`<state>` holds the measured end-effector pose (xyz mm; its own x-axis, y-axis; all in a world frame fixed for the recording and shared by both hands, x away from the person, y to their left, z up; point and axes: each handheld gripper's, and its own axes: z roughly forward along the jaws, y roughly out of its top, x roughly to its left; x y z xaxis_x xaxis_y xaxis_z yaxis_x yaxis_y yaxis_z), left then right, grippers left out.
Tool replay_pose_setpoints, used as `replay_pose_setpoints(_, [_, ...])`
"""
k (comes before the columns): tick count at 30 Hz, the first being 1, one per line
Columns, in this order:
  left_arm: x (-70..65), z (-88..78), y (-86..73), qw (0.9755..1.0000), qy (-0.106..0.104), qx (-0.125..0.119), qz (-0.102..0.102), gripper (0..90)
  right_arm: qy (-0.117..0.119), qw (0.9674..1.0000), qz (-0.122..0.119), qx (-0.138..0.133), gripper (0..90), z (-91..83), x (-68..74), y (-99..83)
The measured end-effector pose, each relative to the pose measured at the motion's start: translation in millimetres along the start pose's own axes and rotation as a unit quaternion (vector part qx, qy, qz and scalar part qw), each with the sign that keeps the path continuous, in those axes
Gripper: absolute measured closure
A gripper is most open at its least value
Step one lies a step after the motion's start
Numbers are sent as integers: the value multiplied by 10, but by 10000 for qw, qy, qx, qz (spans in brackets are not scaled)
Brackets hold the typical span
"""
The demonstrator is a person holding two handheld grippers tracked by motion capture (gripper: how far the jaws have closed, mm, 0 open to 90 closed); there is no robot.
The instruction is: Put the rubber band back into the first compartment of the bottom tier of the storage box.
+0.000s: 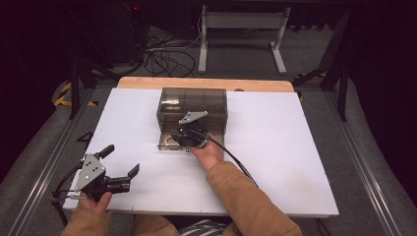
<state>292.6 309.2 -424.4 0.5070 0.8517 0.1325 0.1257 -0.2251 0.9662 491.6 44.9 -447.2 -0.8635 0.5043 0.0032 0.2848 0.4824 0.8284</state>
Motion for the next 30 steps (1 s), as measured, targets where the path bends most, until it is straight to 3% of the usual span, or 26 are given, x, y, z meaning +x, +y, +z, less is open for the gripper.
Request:
replay_pose_setpoints(5, [3, 3, 0, 10000, 2, -6, -13, 24, 106, 9997, -104, -168, 379, -116, 18, 67])
replay_pose_setpoints(7, [2, 6, 1, 10000, -2, -7, -8, 24, 168, 9988, -310, -349, 248, -198, 60, 122])
replay_pose_setpoints(8, [0, 8, 2, 10000, -12, -5, -10, 24, 189, 9984, -352, -399, 224, -226, 77, 140])
replay_pose_setpoints(21, [-1, 7, 4, 10000, 1, -13, -6, 24, 264, 9950, -376, -888, 136, -606, 86, 274])
replay_pose_setpoints(30, [-4, 9, 4, 10000, -11, -6, -3, 24, 258, 9936, -400, -1020, 126, -737, 79, 302])
